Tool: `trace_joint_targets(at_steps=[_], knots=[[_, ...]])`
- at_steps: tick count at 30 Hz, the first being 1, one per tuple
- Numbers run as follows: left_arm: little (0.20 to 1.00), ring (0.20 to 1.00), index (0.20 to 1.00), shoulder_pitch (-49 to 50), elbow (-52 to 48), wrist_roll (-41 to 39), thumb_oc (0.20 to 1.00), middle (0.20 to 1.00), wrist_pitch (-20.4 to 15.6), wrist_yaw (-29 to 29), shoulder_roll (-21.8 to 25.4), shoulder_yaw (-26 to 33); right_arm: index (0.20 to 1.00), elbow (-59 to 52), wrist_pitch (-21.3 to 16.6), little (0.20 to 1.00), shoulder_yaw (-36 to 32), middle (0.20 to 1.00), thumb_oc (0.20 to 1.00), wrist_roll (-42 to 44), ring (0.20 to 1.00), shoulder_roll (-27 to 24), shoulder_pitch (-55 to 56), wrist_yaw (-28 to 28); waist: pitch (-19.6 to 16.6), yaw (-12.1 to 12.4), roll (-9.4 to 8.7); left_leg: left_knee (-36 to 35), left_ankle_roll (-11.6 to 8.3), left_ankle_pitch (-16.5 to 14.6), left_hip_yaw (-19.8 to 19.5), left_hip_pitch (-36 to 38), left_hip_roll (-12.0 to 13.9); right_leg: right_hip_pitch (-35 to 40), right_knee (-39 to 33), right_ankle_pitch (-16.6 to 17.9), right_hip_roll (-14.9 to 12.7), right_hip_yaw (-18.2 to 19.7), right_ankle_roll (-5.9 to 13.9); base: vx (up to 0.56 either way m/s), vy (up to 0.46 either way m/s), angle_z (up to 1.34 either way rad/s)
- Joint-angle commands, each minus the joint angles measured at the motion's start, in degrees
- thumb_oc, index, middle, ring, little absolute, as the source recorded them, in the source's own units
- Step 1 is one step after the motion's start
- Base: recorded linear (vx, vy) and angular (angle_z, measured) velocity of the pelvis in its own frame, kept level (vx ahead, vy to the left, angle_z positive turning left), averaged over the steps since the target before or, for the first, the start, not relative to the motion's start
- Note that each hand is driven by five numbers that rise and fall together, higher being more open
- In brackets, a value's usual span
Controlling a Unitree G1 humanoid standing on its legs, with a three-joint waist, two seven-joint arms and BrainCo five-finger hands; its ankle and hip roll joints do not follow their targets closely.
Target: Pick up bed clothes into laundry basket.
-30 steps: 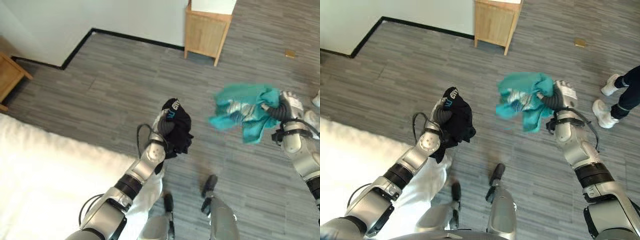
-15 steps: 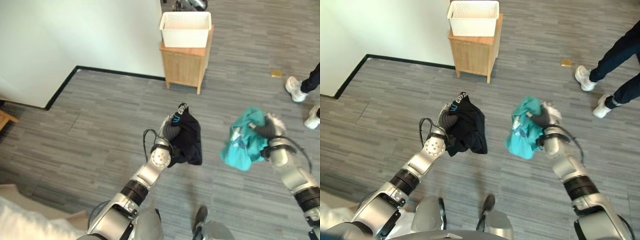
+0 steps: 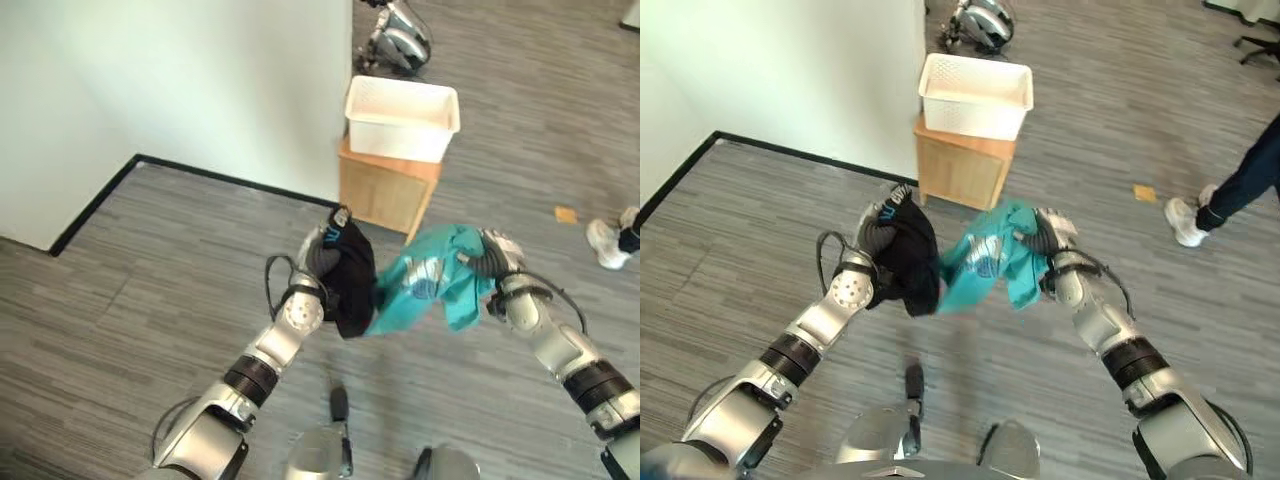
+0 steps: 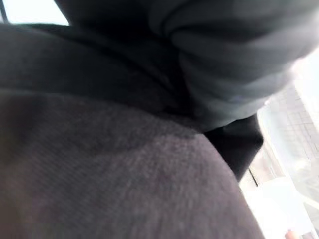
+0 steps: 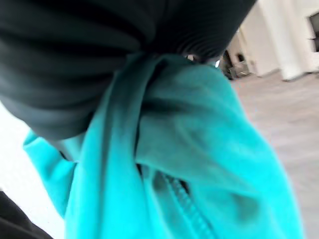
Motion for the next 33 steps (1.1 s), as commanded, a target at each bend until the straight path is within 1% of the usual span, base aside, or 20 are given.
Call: trace_joint_targets(at_steps=[1,4,6,8,10,12,15,16,18,19,20,22,24,26,27,28,29,30,32,33], knots=[[0.2,0.2,0.2,-5.0,-3.5,0.1,0.2,0.2,-3.3,0.3,-2.5,-1.2,0.2,-1.2,-0.3,0.2,-4.1,0.2,0.2,-1.4,0.2,-3.3,-8.1,-2.8,0.6,-1.9,-1.31,0.6,-5.86,-3.6,2.4,7.7,4.9,5.8,-23.0,14.4,2.0,-3.0,0.43,0.57,-0.225,0.87],[0.2,0.2,0.2,-3.1,-3.5,1.2,0.2,0.2,-3.6,-0.9,-3.0,0.4,0.2,-3.5,0.6,0.2,-8.1,0.2,0.2,-2.4,0.2,-5.4,-6.1,-3.8,-1.0,-4.9,-1.48,0.3,-7.3,-7.6,1.6,13.0,4.4,3.5,-34.5,18.4,1.3,-4.4,0.95,0.53,-0.162,0.82],[0.2,0.2,0.2,-1.3,-3.8,2.1,0.2,0.2,-3.5,-2.0,-3.2,1.0,0.2,-5.8,1.5,0.2,-11.1,0.2,0.2,-3.8,0.2,-7.2,-4.4,-4.4,-2.1,-5.4,-1.59,1.8,-7.58,-11.5,0.7,16.3,4.3,3.9,-36.0,19.6,0.3,-5.9,1.1,0.55,-0.183,0.31],[0.2,0.2,0.2,-0.8,-3.7,2.4,0.2,0.2,-3.6,-2.3,-3.5,0.9,0.2,-6.7,1.4,0.2,-12.4,0.2,0.2,-3.8,0.2,-8.0,-4.1,-4.9,-2.8,-5.5,-1.65,4.2,-8.05,-12.7,0.0,16.9,4.6,5.2,-36.6,19.7,0.8,-6.4,0.49,0.38,-0.173,0.12],[0.2,0.2,0.2,-0.2,-3.7,1.5,0.2,0.2,-4.0,-2.1,-3.8,0.5,0.2,-5.5,0.6,0.2,-13.8,0.2,0.2,-1.4,0.2,-10.8,-6.2,-6.8,-3.7,-5.1,-0.74,21.9,-10.82,-6.8,-0.4,13.4,8.6,11.0,-38.9,18.4,5.1,-7.6,-3.17,0.39,-0.316,0.21],[0.2,0.2,0.2,0.6,-4.9,0.1,0.2,0.2,-4.2,-2.5,-4.2,-0.4,0.2,-4.9,0.0,0.2,-14.0,0.2,0.2,1.1,0.2,-14.1,-9.3,-8.2,-2.1,-2.4,-2.48,43.5,-12.6,-0.3,-1.6,3.8,11.0,18.5,-42.7,15.9,7.6,-7.6,-6.24,0.37,-0.412,0.07],[0.2,0.2,0.2,0.7,-5.0,-0.5,0.2,0.2,-4.2,-2.7,-4.9,-1.1,0.2,-4.0,0.6,0.2,-13.4,0.2,0.2,1.1,0.2,-15.3,-10.9,-7.9,-1.1,-0.9,-3.98,47.0,-11.71,-1.3,-1.8,-2.4,10.0,21.0,-43.3,14.3,7.2,-5.9,-6.61,0.39,-0.193,-0.65],[0.2,0.2,0.2,1.3,-5.0,-1.1,0.2,0.2,-4.5,-2.8,-5.2,-1.5,0.2,-2.7,1.1,0.2,-11.8,0.2,0.2,0.8,0.2,-15.7,-13.2,-7.6,-0.7,0.9,-4.1,43.0,-11.11,-1.7,-0.8,-7.4,10.8,23.0,-43.3,12.5,7.8,-4.9,-6.51,0.34,0.011,-0.18],[0.2,0.2,0.2,2.1,-4.9,-1.0,0.2,0.2,-4.3,-2.6,-4.9,-1.2,0.2,0.2,1.1,0.2,-8.6,0.2,0.2,0.6,0.2,-15.1,-16.5,-7.2,-1.4,3.0,-2.81,30.5,-9.71,-2.4,0.7,-9.2,12.0,24.2,-43.3,10.6,9.8,-3.9,-5.65,0.41,0.048,-0.58],[0.2,0.2,0.2,2.2,-4.9,-1.0,0.2,0.2,-4.3,-2.6,-4.9,-1.0,0.2,0.7,1.0,0.2,-7.9,0.2,0.2,0.7,0.2,-15.0,-17.2,-7.4,-1.5,3.2,-2.99,29.2,-9.76,-2.2,1.5,-8.2,11.7,24.2,-43.3,10.5,9.4,-3.4,-5.58,0.49,0.079,-1.06],[0.2,0.2,0.2,3.3,-4.7,-0.7,0.2,0.2,-4.4,-2.6,-4.4,-0.5,0.2,3.1,0.8,0.2,-5.8,0.2,0.2,0.4,0.2,-13.9,-18.8,-7.1,-2.3,5.1,-1.73,17.6,-10.08,1.9,6.2,-8.3,12.6,26.2,-43.3,8.5,11.2,-3.6,-4.77,0.34,0.039,-0.83],[0.2,0.2,0.2,3.7,-4.7,-0.8,0.2,0.2,-4.5,-2.6,-4.3,-0.3,0.2,4.4,0.8,0.2,-4.7,0.2,0.2,0.4,0.2,-13.6,-19.8,-6.9,-2.7,5.7,-1.46,13.3,-10.27,4.4,9.3,-7.9,12.9,27.3,-43.3,8.0,11.5,-4.0,-4.63,0.39,0.009,-0.76],[0.2,0.2,0.2,3.1,-4.9,-0.4,0.2,0.2,-4.1,-2.5,-3.9,-0.9,0.2,7.6,1.5,0.2,-1.6,0.2,0.2,-0.6,0.2,-13.1,-23.5,-7.0,-3.5,7.2,-0.88,9.2,-9.01,6.5,20.0,-7.4,13.9,29.2,-43.3,7.0,13.0,-6.1,-4.52,0.45,-0.03,-0.55],[0.2,0.2,0.2,2.9,-5.1,-0.3,0.2,0.2,-3.7,-2.4,-4.0,-0.7,0.2,6.9,2.1,0.2,-1.8,0.2,0.2,-1.5,0.2,-12.2,-23.2,-7.3,-3.9,6.7,-0.68,6.4,-7.87,6.3,22.1,-4.7,12.4,30.7,-43.1,7.0,13.2,-6.3,-4.01,0.32,0.044,0.32],[0.2,0.2,0.2,2.6,-4.4,0.4,0.2,0.2,-3.2,-2.4,-3.9,-0.6,0.2,6.5,2.3,0.2,-1.9,0.2,0.2,-2.3,0.2,-11.0,-22.9,-7.3,-4.4,7.9,-0.82,6.2,-6.65,5.2,20.6,-4.2,10.1,31.3,-39.8,7.0,13.0,-6.0,-3.65,0.36,0.085,0.64],[0.2,0.2,0.2,2.4,-4.9,0.0,0.2,0.2,-3.6,-2.1,-3.5,-0.5,0.2,5.9,2.4,0.2,-2.5,0.2,0.2,-3.2,0.2,-10.3,-22.2,-7.7,-4.6,8.1,-0.71,4.6,-5.4,4.3,20.7,-2.4,8.8,29.9,-34.2,7.8,12.0,-7.0,-1.65,0.45,0.05,0.27],[0.2,0.2,0.2,1.8,-4.3,-0.2,0.2,0.2,-3.4,-1.6,-3.2,-1.0,0.2,4.9,3.1,0.2,-3.4,0.2,0.2,-4.6,0.2,-10.2,-23.1,-8.4,-4.0,7.0,-0.63,3.6,-3.85,2.7,20.9,1.3,7.5,24.7,-20.0,14.9,7.0,-7.7,3.36,0.3,0.054,0.25],[0.2,0.2,0.2,1.7,-4.2,-0.2,0.2,0.2,-3.4,-1.6,-3.2,-0.9,0.2,4.8,3.1,0.2,-3.4,0.2,0.2,-4.6,0.2,-10.2,-23.2,-8.4,-4.0,7.1,-0.57,3.7,-3.71,2.9,21.1,1.1,7.6,24.2,-19.7,15.0,6.9,-7.5,3.36,0.32,0.019,0.54],[0.2,0.2,0.2,1.1,-3.0,0.2,0.2,0.2,-3.5,-0.3,-2.7,-0.3,0.2,0.8,2.8,0.2,-5.5,0.2,0.2,-4.6,0.2,-9.7,-23.2,-8.7,-3.3,4.2,1.75,2.0,-3.61,1.3,18.6,5.6,8.9,14.4,-8.8,18.5,0.1,-6.2,3.36,0.19,-0.018,0.98],[0.2,0.2,0.2,1.0,-2.9,0.2,0.2,0.2,-3.6,-0.2,-2.8,-0.3,0.2,0.6,2.9,0.2,-5.6,0.2,0.2,-4.6,0.2,-9.7,-23.2,-8.6,-3.2,4.0,1.56,1.9,-3.59,1.2,18.4,5.7,8.5,14.5,-8.4,18.2,-0.3,-6.4,3.36,0.17,-0.059,0.83]])
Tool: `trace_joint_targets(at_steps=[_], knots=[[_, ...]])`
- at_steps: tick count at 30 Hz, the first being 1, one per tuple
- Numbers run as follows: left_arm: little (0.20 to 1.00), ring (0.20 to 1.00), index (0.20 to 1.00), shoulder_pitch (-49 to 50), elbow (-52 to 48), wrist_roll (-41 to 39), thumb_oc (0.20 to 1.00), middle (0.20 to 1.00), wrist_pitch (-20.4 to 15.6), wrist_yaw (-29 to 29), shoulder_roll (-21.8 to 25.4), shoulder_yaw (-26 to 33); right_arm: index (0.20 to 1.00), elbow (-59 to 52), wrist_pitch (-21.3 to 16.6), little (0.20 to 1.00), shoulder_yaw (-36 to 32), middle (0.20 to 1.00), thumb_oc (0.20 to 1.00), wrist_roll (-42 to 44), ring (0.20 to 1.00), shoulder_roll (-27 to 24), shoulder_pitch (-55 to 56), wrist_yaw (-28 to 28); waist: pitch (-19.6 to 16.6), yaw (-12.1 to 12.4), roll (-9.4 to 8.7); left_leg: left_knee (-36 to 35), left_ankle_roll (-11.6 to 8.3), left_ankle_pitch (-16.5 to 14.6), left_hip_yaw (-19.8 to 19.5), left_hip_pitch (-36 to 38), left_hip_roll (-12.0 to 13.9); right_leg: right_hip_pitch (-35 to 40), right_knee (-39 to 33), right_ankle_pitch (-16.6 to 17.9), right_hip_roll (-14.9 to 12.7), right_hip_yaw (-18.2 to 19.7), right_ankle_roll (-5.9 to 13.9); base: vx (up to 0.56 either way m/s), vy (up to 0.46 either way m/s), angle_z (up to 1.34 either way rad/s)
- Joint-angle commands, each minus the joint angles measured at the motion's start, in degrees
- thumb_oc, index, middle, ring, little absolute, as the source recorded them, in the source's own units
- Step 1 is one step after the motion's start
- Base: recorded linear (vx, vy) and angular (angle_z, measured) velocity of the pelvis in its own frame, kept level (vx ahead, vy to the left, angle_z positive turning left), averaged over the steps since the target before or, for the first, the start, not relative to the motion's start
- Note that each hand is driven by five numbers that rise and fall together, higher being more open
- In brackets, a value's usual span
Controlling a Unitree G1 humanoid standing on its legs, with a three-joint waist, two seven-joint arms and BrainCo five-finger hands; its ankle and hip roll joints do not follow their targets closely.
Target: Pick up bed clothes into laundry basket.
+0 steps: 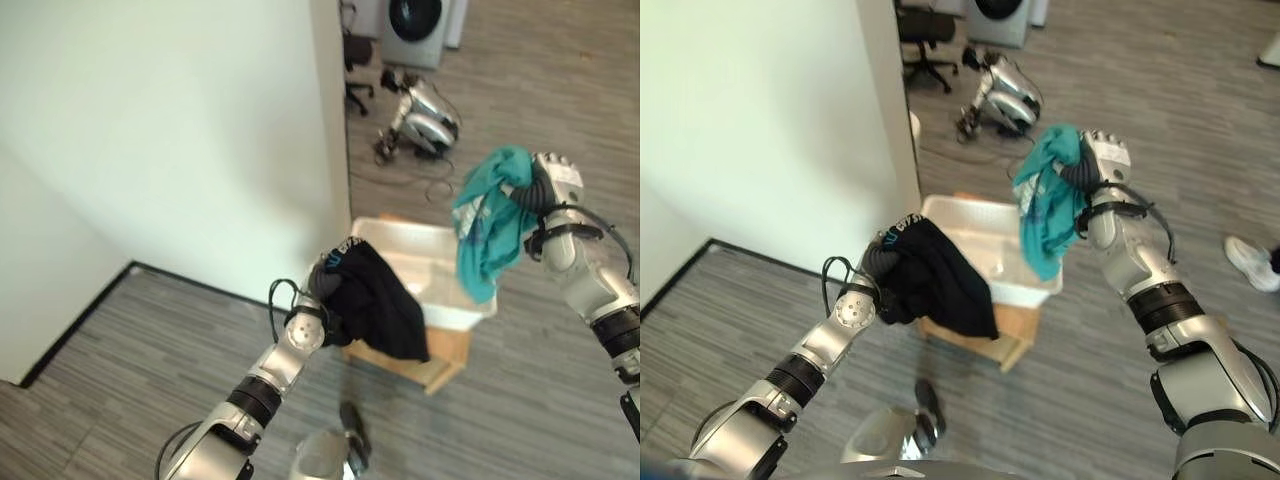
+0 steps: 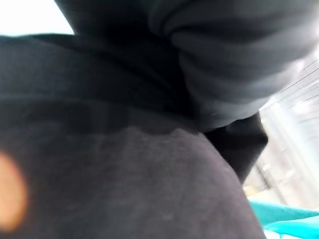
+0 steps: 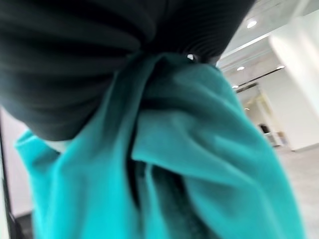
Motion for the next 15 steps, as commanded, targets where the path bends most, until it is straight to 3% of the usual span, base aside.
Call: trace_joint_targets(at_steps=[1,3,4,5,8,15], knots=[[0.2,0.2,0.2,-4.8,-4.4,0.2,0.2,0.2,-3.4,2.5,-0.7,-0.2,0.2,-4.9,-1.9,0.2,-5.8,0.2,0.2,-2.1,0.2,-2.9,-10.1,-3.9,0.5,2.1,-0.49,-4.3,-7.49,1.3,-5.2,6.4,6.5,-7.2,-13.3,14.4,0.5,0.1,0.57,0.13,-0.072,0.65],[0.2,0.2,0.2,-4.8,-4.7,0.6,0.2,0.2,-3.8,1.6,-0.9,-0.5,0.2,-7.7,-2.7,0.2,-8.3,0.2,0.2,-1.3,0.2,-3.4,-6.9,-3.8,0.3,0.1,-1.1,-4.7,-8.27,0.9,-8.1,6.6,6.0,-7.4,-19.6,11.9,1.3,2.2,-1.01,0.17,-0.182,0.88],[0.2,0.2,0.2,-4.3,-5.3,1.0,0.2,0.2,-4.2,0.7,-1.0,-0.8,0.2,-10.2,-3.8,0.2,-10.5,0.2,0.2,-0.2,0.2,-4.4,-4.2,-3.8,-0.5,-1.6,-2.16,-4.8,-8.9,-0.3,-10.4,6.6,5.6,-6.6,-26.9,9.0,3.8,5.3,-2.16,0.18,-0.257,1.41],[0.2,0.2,0.2,-3.6,-5.7,1.4,0.2,0.2,-4.1,0.6,-0.9,-0.6,0.2,-10.6,-3.6,0.2,-11.0,0.2,0.2,-1.0,0.2,-4.4,-3.6,-4.1,-1.0,-1.7,-2.28,-4.9,-8.93,-0.3,-10.4,7.0,6.1,-7.1,-27.3,10.9,3.5,4.8,-1.61,0.17,-0.214,1.63],[0.2,0.2,0.2,-2.4,-5.0,0.9,0.2,0.2,-3.7,0.1,-1.8,-0.2,0.2,-12.1,-3.7,0.2,-13.0,0.2,0.2,-0.3,0.2,-2.6,-0.1,-3.7,-2.0,0.1,-3.21,-4.5,-9.47,0.0,-9.9,7.1,5.6,-3.1,-32.2,10.9,3.3,0.4,-2.35,0.12,-0.094,0.73],[0.2,0.2,0.2,1.6,-6.5,1.4,0.2,0.2,-3.4,-0.9,-2.5,1.0,0.2,-14.8,-5.7,0.2,-14.1,0.2,0.2,0.2,0.2,1.4,6.6,-1.4,-3.8,1.3,-3.2,-5.0,-10.85,1.4,-11.7,6.0,6.6,2.7,-40.7,9.5,7.6,-4.7,-4.11,0.06,-0.075,-0.05]])
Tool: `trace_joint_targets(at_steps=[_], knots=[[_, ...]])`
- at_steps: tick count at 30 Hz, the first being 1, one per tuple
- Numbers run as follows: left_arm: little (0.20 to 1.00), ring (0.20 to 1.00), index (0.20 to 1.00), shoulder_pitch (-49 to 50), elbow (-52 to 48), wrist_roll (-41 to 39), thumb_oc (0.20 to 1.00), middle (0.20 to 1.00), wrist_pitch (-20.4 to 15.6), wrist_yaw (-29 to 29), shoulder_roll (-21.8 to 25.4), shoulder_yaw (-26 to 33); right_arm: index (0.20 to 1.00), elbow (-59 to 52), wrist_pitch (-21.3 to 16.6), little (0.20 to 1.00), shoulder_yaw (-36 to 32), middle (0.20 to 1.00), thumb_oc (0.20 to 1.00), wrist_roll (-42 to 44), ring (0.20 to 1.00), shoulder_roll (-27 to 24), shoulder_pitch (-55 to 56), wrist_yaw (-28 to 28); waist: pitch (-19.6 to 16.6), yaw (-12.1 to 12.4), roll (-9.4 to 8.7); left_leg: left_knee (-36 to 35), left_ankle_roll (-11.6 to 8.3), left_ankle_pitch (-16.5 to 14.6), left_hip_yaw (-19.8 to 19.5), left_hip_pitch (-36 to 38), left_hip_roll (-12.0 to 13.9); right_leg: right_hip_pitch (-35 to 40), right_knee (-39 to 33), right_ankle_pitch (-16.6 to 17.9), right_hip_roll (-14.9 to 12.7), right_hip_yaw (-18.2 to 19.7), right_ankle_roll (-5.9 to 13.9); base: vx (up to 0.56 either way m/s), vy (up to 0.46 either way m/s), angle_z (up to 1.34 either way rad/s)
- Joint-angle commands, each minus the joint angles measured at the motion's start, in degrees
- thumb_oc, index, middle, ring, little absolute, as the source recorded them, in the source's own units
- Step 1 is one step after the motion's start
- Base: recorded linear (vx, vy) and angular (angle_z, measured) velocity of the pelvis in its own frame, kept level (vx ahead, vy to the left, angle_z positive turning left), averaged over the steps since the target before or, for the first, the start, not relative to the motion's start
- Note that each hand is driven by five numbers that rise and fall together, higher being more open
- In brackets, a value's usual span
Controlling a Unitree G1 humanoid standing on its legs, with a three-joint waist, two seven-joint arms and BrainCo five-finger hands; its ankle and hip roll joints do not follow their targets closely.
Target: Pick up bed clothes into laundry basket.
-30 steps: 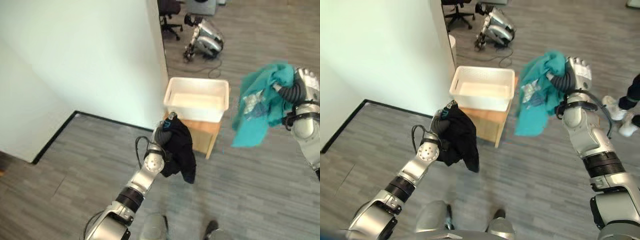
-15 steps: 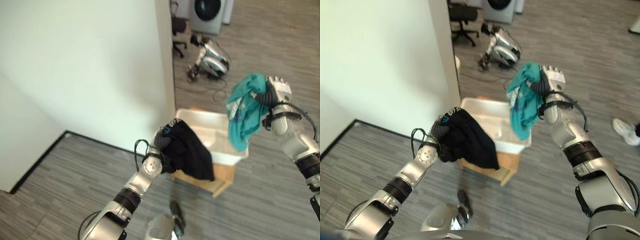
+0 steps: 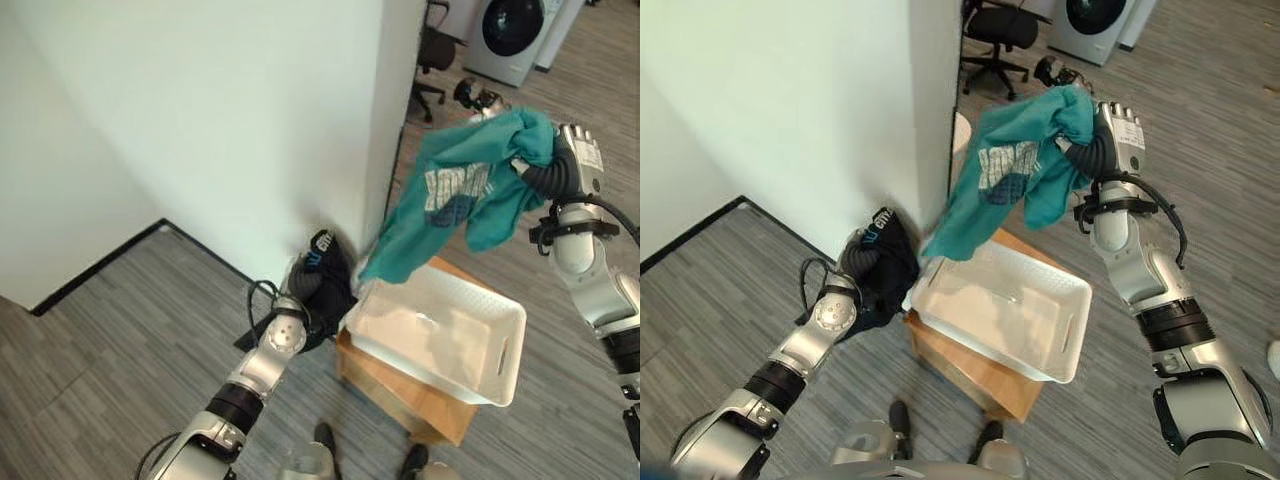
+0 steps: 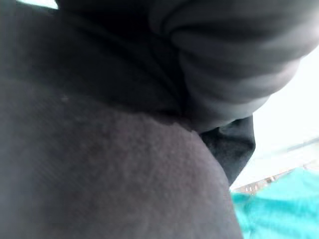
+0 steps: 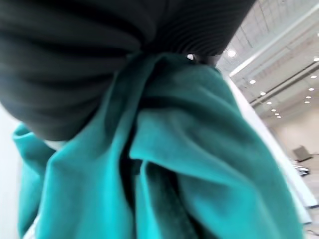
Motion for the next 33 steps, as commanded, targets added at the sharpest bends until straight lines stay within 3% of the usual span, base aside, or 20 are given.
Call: trace_joint_targets(at_steps=[1,9,14,19,25,29,30,33], knots=[[0.2,0.2,0.2,-2.9,-3.2,1.4,0.2,0.2,-3.4,0.2,-4.4,-1.3,0.2,-3.2,-2.4,0.2,-2.4,0.2,0.2,-0.1,0.2,-0.7,-0.6,0.1,-4.3,2.0,1.29,-2.3,-7.29,2.3,-0.6,0.2,5.9,6.4,1.3,-4.8,0.7,-5.6,4.0,0.03,-0.054,0.08],[0.2,0.2,0.2,-0.6,-4.5,1.5,0.2,0.2,-2.8,0.8,-4.8,-0.3,0.2,-6.2,-3.9,0.2,-1.9,0.2,0.2,0.1,0.2,4.3,5.5,2.1,-4.3,2.8,2.07,-2.2,-8.59,3.8,-1.0,-0.5,7.1,8.0,-1.2,-5.1,2.3,-6.5,3.34,0.02,-0.034,0.02],[0.2,0.2,0.2,0.4,-4.2,1.1,0.2,0.2,-2.5,0.6,-5.9,-0.6,0.2,-3.3,-4.5,0.2,4.1,0.2,0.2,-1.0,0.2,9.8,11.1,6.2,-3.6,4.4,2.66,-2.3,-9.36,4.9,-1.6,-0.9,8.0,8.4,-2.1,-5.1,3.4,-7.2,3.04,0.01,-0.011,0.1],[0.2,0.2,0.2,0.1,-3.8,1.1,0.2,0.2,-2.3,1.2,-6.2,-0.9,0.2,-1.9,-5.2,0.2,6.6,0.2,0.2,-0.4,0.2,12.0,11.7,7.1,-2.8,5.5,2.94,-2.2,-10.1,5.9,-2.3,-1.7,8.7,8.3,-2.5,-5.1,3.9,-7.7,2.89,-0.02,-0.007,0.11],[0.2,0.2,0.2,0.3,-3.1,1.5,0.2,0.2,-2.3,1.9,-6.8,-0.8,0.2,6.0,-4.3,0.2,9.1,0.2,0.2,-1.2,0.2,13.9,15.9,8.1,-2.3,5.9,3.26,-2.3,-10.84,6.9,-3.0,-2.2,9.3,8.4,-2.7,-5.1,4.4,-8.7,2.87,-0.01,-0.005,0.17],[0.2,0.2,0.2,0.2,-2.1,1.6,0.2,0.2,-2.4,1.5,-7.3,-1.1,0.2,15.1,-1.6,0.2,6.6,0.2,0.2,-1.7,0.2,13.8,20.9,7.9,-2.5,5.2,3.52,-2.4,-11.06,7.2,-3.1,-2.1,9.3,8.8,-2.9,-5.4,4.6,-8.9,2.93,0.02,-0.014,0.07],[0.2,0.2,0.2,-0.3,-2.2,1.9,0.2,0.2,-2.5,1.4,-7.0,-1.2,1.0,16.7,-1.3,1.0,5.2,1.0,1.0,-0.5,1.0,13.7,22.1,8.2,-2.6,4.6,3.68,-2.4,-11.19,7.4,-3.1,-2.0,9.4,8.9,-3.0,-5.3,4.5,-8.8,3.01,0.0,0.0,0.0],[0.2,0.2,0.2,-2.3,-3.5,2.6,0.2,0.2,-2.7,1.9,-5.9,-0.7,1.0,16.0,-1.6,1.0,2.9,1.0,1.0,0.8,1.0,12.3,23.5,8.6,-2.7,3.7,3.93,-2.4,-11.38,7.5,-3.0,-1.9,9.4,9.0,-3.1,-5.4,4.4,-8.4,3.11,0.02,-0.032,-0.05]])
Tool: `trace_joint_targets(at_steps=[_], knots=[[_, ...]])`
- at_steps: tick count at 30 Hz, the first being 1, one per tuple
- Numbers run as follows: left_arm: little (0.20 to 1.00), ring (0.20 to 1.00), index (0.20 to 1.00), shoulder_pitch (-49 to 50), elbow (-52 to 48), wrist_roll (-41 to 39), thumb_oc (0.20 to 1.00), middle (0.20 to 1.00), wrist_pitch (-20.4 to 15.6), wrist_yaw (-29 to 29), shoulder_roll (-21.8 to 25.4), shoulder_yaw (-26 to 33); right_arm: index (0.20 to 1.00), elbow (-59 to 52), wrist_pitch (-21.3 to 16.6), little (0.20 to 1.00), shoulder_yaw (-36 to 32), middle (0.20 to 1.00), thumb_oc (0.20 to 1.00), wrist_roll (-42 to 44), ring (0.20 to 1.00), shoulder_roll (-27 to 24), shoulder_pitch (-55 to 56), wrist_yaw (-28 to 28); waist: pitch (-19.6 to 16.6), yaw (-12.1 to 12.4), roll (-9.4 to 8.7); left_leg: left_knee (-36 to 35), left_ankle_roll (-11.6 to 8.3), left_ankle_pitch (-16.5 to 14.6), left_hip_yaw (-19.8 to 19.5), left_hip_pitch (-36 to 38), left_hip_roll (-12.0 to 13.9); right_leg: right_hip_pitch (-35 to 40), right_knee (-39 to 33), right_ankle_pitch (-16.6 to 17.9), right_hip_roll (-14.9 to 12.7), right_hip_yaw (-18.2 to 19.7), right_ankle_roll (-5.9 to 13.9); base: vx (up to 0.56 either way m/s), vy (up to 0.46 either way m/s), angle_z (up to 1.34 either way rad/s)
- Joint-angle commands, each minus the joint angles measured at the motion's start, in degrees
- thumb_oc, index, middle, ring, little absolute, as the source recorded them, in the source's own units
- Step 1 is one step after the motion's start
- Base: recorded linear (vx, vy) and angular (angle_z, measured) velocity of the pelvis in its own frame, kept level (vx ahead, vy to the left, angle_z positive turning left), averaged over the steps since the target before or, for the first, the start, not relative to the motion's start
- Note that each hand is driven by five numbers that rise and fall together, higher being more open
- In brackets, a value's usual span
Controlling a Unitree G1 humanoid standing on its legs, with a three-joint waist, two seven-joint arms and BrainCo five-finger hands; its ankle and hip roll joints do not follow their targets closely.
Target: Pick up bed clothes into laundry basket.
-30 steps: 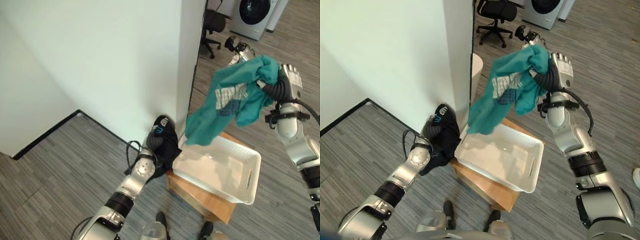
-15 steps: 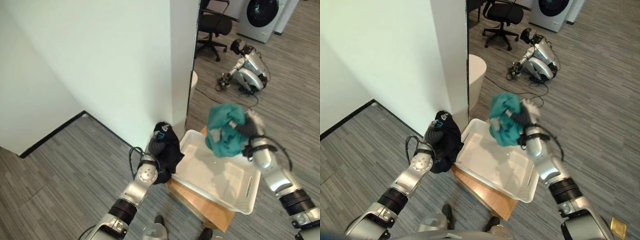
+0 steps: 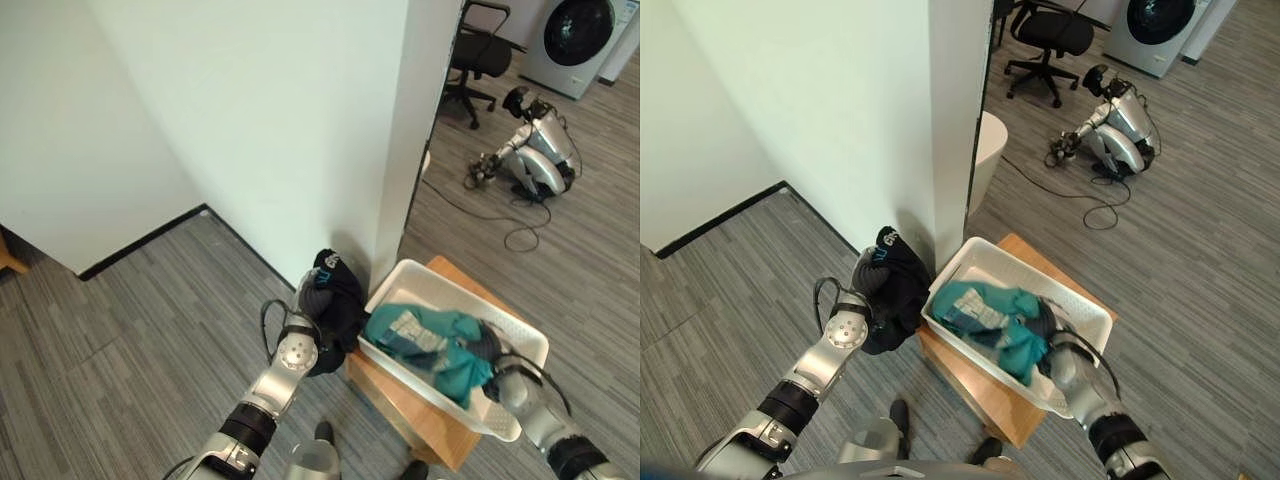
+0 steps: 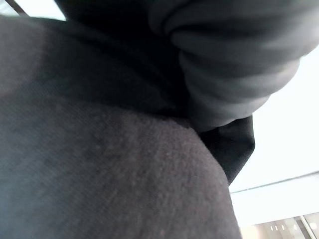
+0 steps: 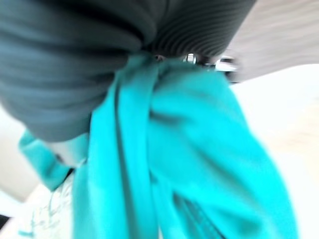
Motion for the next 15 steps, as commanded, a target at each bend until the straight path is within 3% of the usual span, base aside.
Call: trace_joint_targets(at_steps=[1,7,11,15], knots=[[0.2,0.2,0.2,-8.2,-3.5,2.7,0.2,0.2,-3.4,1.9,-1.4,-1.2,1.0,-5.8,-2.6,1.0,-3.7,1.0,1.0,0.7,1.0,-5.2,-3.2,-1.0,-1.6,0.7,2.07,-3.5,-7.49,8.2,1.2,-0.6,7.0,5.3,1.0,-4.8,1.1,-1.9,4.1,0.01,-0.026,-0.09],[0.2,0.2,0.2,-17.2,-16.8,7.4,0.2,0.2,-4.7,1.3,7.0,2.9,1.0,-8.7,-1.9,1.0,-10.8,1.0,1.0,-1.2,1.0,-13.0,-3.0,-2.5,-2.2,-0.4,4.3,-3.6,-8.51,9.0,1.9,-0.1,6.9,5.3,0.7,-4.6,0.4,-1.5,4.72,-0.02,0.002,-0.08],[0.2,0.2,0.2,-16.2,-26.2,4.0,0.2,0.2,-6.9,-2.9,8.4,5.4,1.0,-7.4,-0.3,1.0,-16.3,1.0,1.0,-3.1,1.0,-16.9,-1.1,-3.1,-2.5,0.1,5.38,-3.5,-8.92,9.9,1.4,-0.1,6.9,5.3,0.7,-4.4,0.0,-2.0,5.09,-0.05,-0.008,0.0],[0.2,0.2,0.2,-15.0,-32.6,-2.6,0.2,0.2,-9.5,-6.7,7.0,4.2,1.0,-1.6,0.8,1.0,-20.7,1.0,1.0,-2.4,1.0,-22.1,-2.3,-4.3,-3.2,0.9,6.24,-3.4,-9.36,11.0,1.0,-0.3,6.9,5.3,0.7,-4.3,-0.5,-2.4,5.42,-0.05,-0.027,0.02]])
